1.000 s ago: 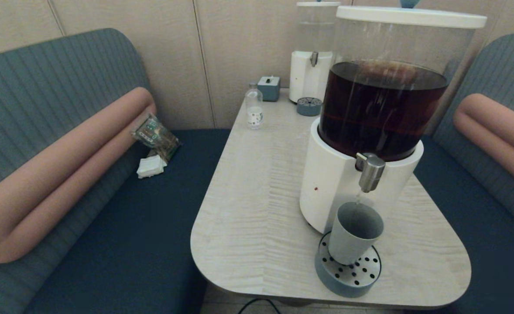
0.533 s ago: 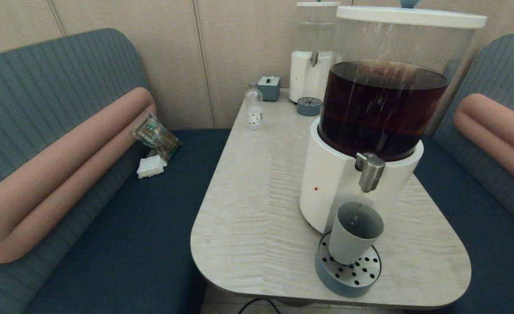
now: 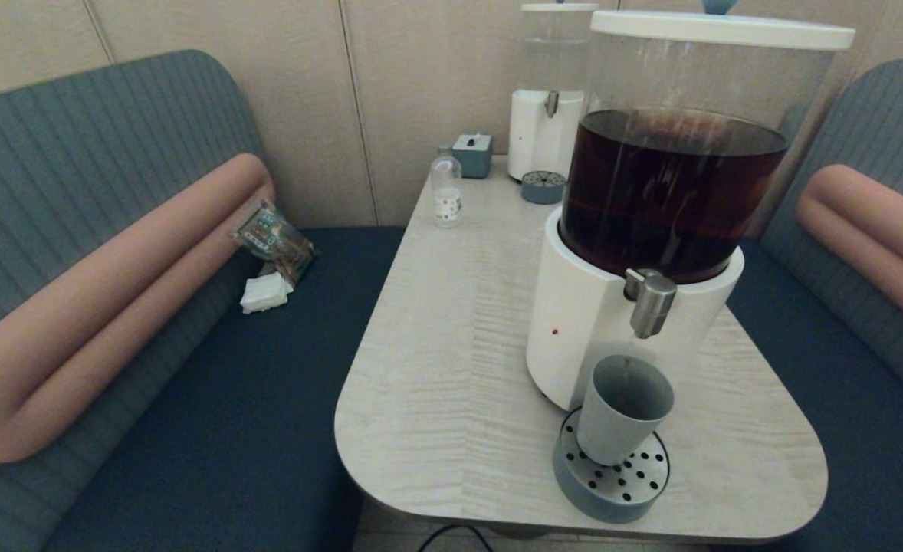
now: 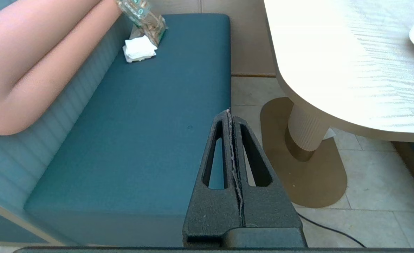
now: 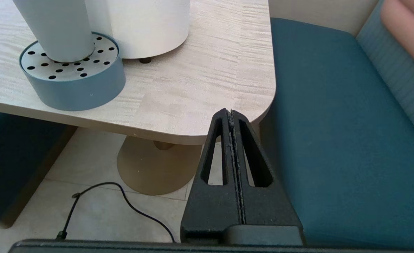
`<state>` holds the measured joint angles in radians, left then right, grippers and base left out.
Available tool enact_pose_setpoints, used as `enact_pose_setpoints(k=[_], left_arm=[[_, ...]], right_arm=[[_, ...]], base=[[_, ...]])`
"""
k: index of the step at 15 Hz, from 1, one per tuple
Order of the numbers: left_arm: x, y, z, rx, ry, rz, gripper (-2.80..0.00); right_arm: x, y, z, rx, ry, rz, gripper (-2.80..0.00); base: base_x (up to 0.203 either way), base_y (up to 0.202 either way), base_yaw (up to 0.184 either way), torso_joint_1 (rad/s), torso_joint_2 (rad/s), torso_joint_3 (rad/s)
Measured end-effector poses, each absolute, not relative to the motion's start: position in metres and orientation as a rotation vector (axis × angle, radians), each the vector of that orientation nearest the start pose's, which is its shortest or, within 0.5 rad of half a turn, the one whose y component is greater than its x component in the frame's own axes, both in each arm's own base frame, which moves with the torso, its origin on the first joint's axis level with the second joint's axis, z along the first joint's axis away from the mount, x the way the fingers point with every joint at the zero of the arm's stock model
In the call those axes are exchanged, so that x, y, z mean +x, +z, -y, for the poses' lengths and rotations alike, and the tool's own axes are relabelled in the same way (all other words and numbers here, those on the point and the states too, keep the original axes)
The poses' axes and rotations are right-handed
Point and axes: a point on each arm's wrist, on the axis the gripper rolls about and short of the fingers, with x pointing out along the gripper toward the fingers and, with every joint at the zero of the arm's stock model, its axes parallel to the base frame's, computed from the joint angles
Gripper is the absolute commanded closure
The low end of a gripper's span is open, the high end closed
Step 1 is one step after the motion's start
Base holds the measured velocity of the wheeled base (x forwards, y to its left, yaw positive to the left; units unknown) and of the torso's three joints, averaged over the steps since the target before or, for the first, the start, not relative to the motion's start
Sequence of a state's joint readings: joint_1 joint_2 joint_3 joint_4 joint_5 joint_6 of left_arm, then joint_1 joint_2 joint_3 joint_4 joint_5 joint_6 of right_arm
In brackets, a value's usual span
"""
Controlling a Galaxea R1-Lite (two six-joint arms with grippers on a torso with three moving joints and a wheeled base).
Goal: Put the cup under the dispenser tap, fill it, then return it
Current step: Turn off the faucet
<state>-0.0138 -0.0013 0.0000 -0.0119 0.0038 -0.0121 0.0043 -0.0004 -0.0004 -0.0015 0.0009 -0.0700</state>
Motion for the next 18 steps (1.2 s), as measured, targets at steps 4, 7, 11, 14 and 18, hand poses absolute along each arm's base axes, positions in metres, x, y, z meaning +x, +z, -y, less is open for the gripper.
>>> enact_pose_setpoints(k=[4, 7, 11, 14, 18], left_arm=[[-0.023, 0.077, 0.0, -0.012, -0.01, 0.013, 0.0], [-0.023, 0.077, 0.0, -0.006, -0.013, 0.012, 0.0], [-0.023, 0.077, 0.0, -0.009, -0.014, 0.013, 0.0], [-0.023, 0.077, 0.0, -0.034, -0.012, 0.014, 0.0], [-0.029, 0.095, 0.0, -0.019, -0.041, 0.059, 0.0]], right_arm=[[-0.023, 0.076, 0.0, -0.045, 0.004, 0.008, 0.0], [-0.023, 0.076, 0.0, -0.001, -0.004, 0.009, 0.0], [-0.023, 0.076, 0.0, 0.0, -0.005, 0.009, 0.0], [-0.023, 0.076, 0.0, 0.0, -0.005, 0.009, 0.0], [-0.023, 0.076, 0.0, 0.0, -0.005, 0.009, 0.0]], base=[[0.0, 0.0, 0.0, 0.0, 0.0, 0.0], [0.0, 0.0, 0.0, 0.0, 0.0, 0.0], [0.0, 0.0, 0.0, 0.0, 0.0, 0.0], [0.0, 0.0, 0.0, 0.0, 0.0, 0.0], [0.0, 0.0, 0.0, 0.0, 0.0, 0.0]])
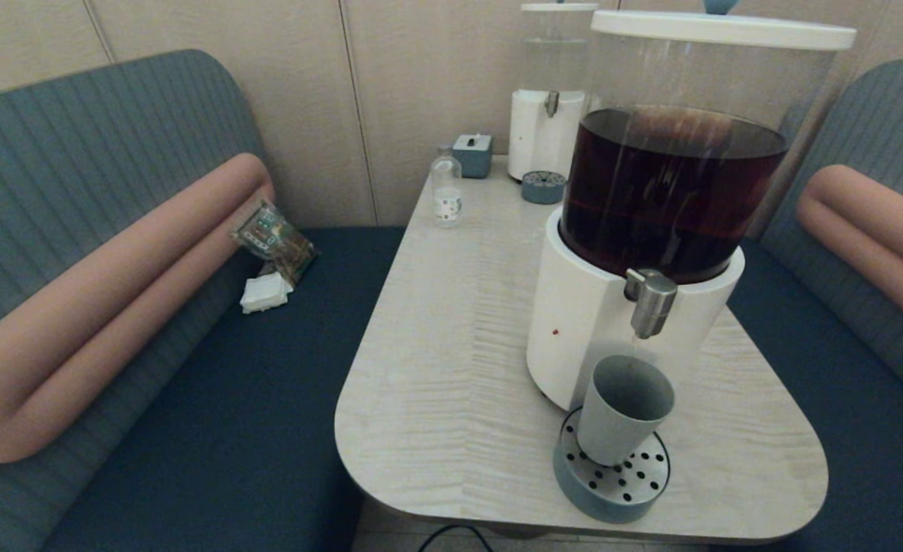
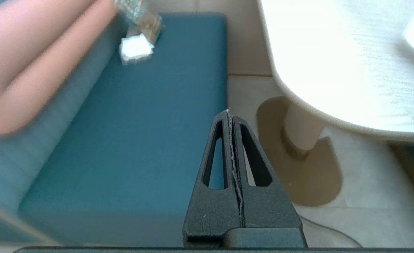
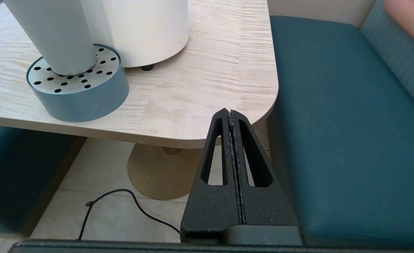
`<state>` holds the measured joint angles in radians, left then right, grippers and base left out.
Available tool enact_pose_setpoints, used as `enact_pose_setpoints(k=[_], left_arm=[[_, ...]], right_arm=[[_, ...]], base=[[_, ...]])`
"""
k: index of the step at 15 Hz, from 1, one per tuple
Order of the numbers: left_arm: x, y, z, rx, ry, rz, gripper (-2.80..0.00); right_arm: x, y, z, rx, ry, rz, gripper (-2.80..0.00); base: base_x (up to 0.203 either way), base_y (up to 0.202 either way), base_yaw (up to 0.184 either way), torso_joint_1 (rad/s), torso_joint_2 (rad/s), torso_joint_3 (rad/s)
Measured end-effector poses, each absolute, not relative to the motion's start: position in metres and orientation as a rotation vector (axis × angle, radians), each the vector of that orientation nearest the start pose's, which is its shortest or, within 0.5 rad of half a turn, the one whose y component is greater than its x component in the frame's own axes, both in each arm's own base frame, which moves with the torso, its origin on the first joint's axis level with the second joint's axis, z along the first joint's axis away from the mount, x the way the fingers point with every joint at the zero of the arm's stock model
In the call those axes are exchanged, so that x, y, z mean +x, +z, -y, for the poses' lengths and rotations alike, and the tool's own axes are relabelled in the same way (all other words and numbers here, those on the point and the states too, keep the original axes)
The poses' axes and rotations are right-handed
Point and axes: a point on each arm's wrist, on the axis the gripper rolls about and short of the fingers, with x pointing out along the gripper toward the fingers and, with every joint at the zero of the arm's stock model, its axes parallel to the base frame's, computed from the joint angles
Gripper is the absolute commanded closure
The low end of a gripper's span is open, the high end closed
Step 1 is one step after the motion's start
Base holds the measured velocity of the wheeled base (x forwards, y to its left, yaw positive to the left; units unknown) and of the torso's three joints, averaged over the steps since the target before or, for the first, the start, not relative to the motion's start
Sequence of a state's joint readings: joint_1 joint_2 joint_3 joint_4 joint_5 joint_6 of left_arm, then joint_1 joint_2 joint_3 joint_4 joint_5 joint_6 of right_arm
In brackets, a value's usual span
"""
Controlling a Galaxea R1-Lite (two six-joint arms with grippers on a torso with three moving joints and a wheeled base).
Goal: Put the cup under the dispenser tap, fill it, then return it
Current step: Turn off the faucet
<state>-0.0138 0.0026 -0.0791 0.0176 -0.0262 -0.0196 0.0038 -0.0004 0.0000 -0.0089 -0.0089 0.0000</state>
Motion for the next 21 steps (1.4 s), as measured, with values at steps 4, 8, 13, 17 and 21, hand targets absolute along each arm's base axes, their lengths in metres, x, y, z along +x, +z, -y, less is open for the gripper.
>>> enact_pose_setpoints(k=[4, 8, 13, 17, 21], left_arm=[[-0.057, 0.185, 0.001, -0.021, -0.098, 0.159, 0.0], [-0.035, 0.301, 0.003, -0.094, -0.209, 0.191, 0.0], [0.063, 0.406, 0.011, -0.482, -0.469, 0.107, 0.0], [0.159, 0.414, 0.029, -0.69, -0.741, -0.078, 0.0], [0.227, 0.374, 0.061, -0.41, -0.99, -0.231, 0.0]], right_arm=[[-0.023, 0.076, 0.0, 0.0, -0.006, 0.009, 0.0], [-0.023, 0.076, 0.0, 0.0, -0.005, 0.009, 0.0], [-0.023, 0.076, 0.0, 0.0, -0.005, 0.009, 0.0], [-0.023, 0.076, 0.0, 0.0, -0.005, 0.009, 0.0], [-0.023, 0.076, 0.0, 0.0, -0.005, 0.009, 0.0]], base=[[0.0, 0.0, 0.0, 0.0, 0.0, 0.0], [0.0, 0.0, 0.0, 0.0, 0.0, 0.0], [0.0, 0.0, 0.0, 0.0, 0.0, 0.0], [0.0, 0.0, 0.0, 0.0, 0.0, 0.0], [0.0, 0.0, 0.0, 0.0, 0.0, 0.0]])
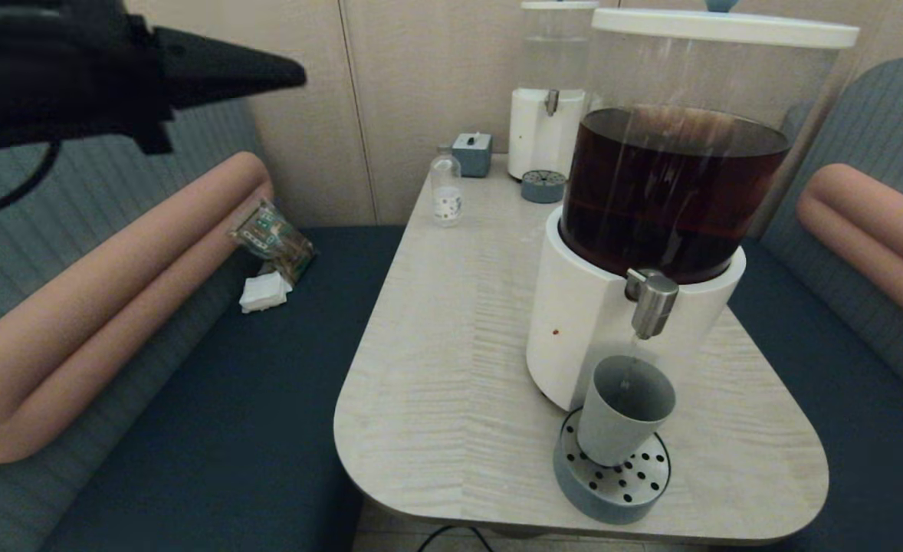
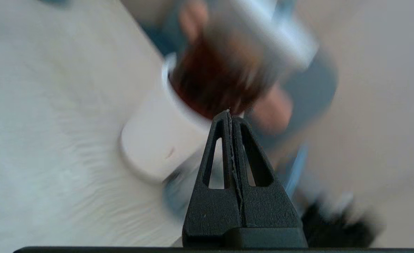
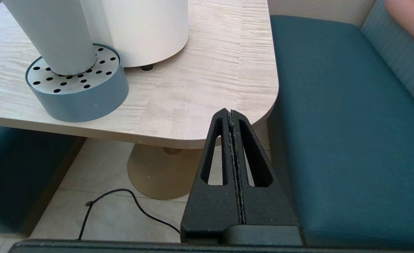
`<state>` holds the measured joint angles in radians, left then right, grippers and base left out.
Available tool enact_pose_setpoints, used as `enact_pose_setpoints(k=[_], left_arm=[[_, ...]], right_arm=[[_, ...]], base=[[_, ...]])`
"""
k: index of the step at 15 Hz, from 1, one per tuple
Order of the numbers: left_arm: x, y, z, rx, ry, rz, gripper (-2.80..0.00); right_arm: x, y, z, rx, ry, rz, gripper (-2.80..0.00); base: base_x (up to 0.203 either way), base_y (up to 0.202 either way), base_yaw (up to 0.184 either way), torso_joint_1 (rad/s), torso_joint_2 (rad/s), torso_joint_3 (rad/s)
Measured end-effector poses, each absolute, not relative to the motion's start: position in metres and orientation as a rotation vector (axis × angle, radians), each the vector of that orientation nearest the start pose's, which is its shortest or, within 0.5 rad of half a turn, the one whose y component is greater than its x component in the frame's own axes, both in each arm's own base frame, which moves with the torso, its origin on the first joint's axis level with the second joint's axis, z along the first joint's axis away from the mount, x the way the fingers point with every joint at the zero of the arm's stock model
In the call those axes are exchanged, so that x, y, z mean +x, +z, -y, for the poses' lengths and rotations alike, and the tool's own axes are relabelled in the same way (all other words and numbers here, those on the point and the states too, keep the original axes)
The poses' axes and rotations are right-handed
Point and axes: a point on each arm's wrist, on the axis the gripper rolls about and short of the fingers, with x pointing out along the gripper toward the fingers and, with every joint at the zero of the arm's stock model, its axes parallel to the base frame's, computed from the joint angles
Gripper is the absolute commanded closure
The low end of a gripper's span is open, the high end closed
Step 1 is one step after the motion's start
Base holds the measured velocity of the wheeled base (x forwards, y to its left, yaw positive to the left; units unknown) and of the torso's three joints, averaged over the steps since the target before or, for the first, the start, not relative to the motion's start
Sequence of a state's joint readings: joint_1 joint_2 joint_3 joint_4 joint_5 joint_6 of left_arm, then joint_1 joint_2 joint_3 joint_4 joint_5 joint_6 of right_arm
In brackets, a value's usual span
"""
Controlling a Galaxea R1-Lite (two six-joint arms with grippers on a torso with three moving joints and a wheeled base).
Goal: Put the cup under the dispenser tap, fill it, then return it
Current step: Turn off the faucet
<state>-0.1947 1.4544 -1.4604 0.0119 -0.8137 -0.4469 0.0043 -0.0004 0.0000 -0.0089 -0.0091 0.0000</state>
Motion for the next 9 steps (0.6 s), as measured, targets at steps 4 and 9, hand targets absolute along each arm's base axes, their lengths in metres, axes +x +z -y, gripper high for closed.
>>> enact_pose_setpoints(k=[4, 9], left_arm=[[0.238, 0.368, 0.108, -0.293, -1.152, -0.312, 0.0], [0.25, 0.337, 0.137, 0.143, -1.022, -0.409, 0.0]], right_arm=[[-0.023, 0.076, 0.0, 0.0, -0.005, 0.009, 0.0], [-0.023, 0.076, 0.0, 0.0, -0.005, 0.009, 0.0]], base=[[0.0, 0.0, 0.0, 0.0, 0.0, 0.0], [0.0, 0.0, 0.0, 0.0, 0.0, 0.0]])
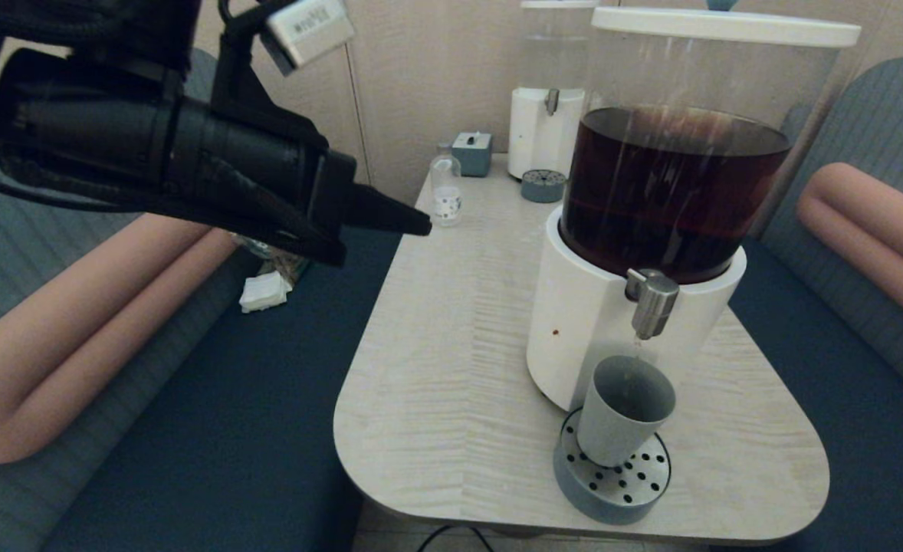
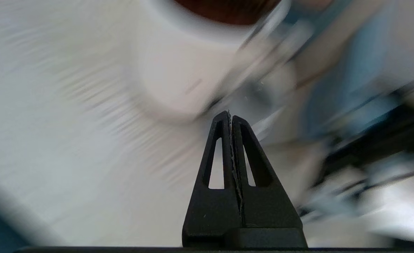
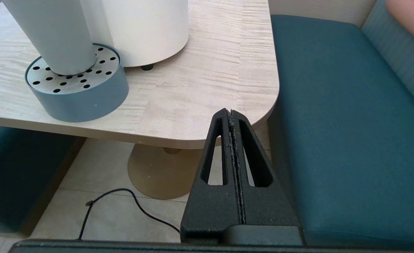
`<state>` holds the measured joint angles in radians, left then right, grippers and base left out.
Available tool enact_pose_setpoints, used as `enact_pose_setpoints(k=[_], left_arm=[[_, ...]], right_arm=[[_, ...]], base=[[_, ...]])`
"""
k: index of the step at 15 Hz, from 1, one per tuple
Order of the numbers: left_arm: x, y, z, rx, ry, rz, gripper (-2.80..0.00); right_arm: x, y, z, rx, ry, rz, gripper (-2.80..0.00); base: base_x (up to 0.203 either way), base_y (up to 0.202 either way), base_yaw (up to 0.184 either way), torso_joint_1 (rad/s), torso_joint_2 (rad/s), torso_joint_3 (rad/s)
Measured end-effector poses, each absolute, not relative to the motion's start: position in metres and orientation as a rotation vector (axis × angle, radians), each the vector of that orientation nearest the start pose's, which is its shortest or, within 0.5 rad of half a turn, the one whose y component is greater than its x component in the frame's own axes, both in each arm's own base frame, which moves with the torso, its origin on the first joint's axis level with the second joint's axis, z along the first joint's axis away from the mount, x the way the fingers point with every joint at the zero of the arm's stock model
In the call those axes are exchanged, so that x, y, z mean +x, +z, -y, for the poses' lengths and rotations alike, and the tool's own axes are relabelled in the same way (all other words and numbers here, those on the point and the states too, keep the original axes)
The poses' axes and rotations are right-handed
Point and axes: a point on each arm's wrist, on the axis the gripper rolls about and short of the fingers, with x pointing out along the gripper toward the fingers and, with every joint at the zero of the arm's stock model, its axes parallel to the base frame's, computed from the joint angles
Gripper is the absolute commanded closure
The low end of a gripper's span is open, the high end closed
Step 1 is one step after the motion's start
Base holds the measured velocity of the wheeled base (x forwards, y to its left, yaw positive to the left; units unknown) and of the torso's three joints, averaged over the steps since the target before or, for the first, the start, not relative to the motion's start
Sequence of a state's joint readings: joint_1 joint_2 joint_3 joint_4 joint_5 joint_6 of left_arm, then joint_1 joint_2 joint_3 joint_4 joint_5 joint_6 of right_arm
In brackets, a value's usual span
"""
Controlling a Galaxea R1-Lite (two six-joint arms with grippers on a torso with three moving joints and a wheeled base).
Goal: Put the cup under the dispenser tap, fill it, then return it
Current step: Turn off the faucet
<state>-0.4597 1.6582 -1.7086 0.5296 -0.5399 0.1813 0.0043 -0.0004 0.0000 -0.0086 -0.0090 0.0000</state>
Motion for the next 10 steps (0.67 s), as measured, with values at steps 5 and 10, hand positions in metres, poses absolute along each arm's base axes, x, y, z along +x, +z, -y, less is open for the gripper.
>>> enact_pose_setpoints(k=[5, 10], left_arm=[[0.254, 0.315, 0.174, 0.436, -0.989, -0.366, 0.0], [0.257, 0.297, 0.217, 0.469, -0.977, -0.282, 0.0]], right_arm=[[-0.023, 0.076, 0.0, 0.0, -0.005, 0.009, 0.0], [-0.023, 0.076, 0.0, 0.0, -0.005, 0.009, 0.0]], base=[[0.0, 0.0, 0.0, 0.0, 0.0, 0.0], [0.0, 0.0, 0.0, 0.0, 0.0, 0.0]])
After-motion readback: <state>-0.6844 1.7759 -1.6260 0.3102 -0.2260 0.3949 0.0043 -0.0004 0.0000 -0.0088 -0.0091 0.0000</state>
